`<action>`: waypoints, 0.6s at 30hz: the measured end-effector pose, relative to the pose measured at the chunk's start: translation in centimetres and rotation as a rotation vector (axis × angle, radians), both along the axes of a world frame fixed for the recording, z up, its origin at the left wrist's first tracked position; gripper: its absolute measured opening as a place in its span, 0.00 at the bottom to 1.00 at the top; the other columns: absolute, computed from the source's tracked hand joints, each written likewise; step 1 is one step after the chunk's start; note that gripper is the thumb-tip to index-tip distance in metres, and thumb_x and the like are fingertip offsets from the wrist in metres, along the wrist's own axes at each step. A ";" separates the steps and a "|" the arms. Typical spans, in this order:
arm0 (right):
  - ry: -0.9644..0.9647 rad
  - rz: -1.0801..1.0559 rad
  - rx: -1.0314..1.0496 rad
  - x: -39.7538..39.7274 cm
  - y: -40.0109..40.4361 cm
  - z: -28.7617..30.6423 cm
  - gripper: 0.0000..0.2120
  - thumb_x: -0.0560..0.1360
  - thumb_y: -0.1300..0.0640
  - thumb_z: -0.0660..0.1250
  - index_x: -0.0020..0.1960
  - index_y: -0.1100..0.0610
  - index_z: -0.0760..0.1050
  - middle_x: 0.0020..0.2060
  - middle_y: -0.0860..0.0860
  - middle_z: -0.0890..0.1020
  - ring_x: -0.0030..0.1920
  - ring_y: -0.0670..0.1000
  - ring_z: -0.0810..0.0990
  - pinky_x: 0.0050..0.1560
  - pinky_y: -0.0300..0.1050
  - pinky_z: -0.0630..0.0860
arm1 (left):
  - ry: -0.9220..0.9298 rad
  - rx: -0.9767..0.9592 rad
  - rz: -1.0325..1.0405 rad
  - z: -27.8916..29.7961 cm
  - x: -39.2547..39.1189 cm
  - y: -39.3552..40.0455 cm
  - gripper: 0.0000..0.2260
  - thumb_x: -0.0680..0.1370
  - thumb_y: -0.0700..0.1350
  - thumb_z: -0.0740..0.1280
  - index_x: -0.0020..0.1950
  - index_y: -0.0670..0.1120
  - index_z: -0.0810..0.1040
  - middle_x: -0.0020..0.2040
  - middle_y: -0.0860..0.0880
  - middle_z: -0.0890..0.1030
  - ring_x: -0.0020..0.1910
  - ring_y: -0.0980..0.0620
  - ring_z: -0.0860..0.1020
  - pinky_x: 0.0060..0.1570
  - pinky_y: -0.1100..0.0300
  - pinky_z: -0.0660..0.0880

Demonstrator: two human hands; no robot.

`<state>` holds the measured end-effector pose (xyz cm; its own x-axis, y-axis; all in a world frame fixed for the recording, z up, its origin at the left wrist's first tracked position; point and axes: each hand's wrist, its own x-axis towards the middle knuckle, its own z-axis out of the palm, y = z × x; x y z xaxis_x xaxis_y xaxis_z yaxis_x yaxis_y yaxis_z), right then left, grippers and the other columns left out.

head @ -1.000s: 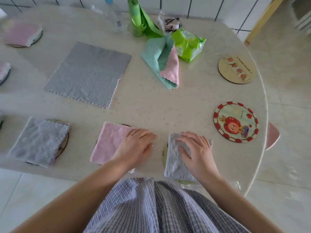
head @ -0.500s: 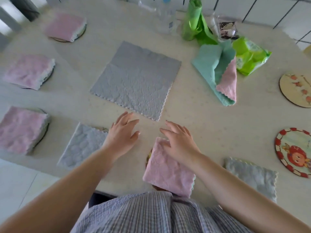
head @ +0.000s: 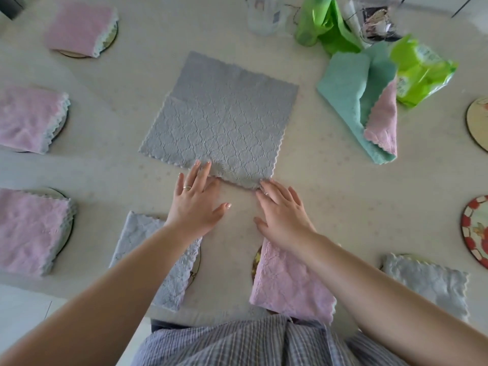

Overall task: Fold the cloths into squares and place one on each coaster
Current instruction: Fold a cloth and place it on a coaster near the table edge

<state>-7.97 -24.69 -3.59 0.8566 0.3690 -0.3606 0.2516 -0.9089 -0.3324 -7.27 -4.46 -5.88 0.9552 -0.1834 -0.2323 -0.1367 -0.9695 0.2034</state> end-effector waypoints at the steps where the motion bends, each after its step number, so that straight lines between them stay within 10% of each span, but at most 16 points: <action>1: -0.007 -0.003 -0.002 0.2 0.0 -0.1 0.30 0.75 0.49 0.62 0.73 0.56 0.58 0.75 0.50 0.54 0.75 0.50 0.48 0.74 0.52 0.44 | 0.007 0.011 0.005 0.0 0.2 0.1 0.23 0.75 0.59 0.62 0.64 0.46 0.69 0.77 0.47 0.45 0.76 0.49 0.40 0.73 0.45 0.42; 10: -0.154 -0.086 0.085 -1.3 -2.2 1.4 0.24 0.74 0.56 0.64 0.69 0.57 0.68 0.70 0.48 0.68 0.66 0.53 0.67 0.66 0.48 0.62 | 0.065 0.004 0.166 0.8 1.0 0.2 0.26 0.76 0.60 0.60 0.65 0.42 0.68 0.77 0.48 0.47 0.76 0.50 0.42 0.74 0.46 0.44; 18: -0.051 -0.312 0.200 -6.2 -8.0 2.9 0.25 0.78 0.56 0.60 0.73 0.53 0.60 0.73 0.40 0.58 0.67 0.44 0.68 0.62 0.41 0.67 | 0.010 0.020 0.145 2.4 -1.5 -0.4 0.21 0.77 0.57 0.60 0.61 0.43 0.73 0.77 0.49 0.53 0.76 0.49 0.45 0.73 0.44 0.43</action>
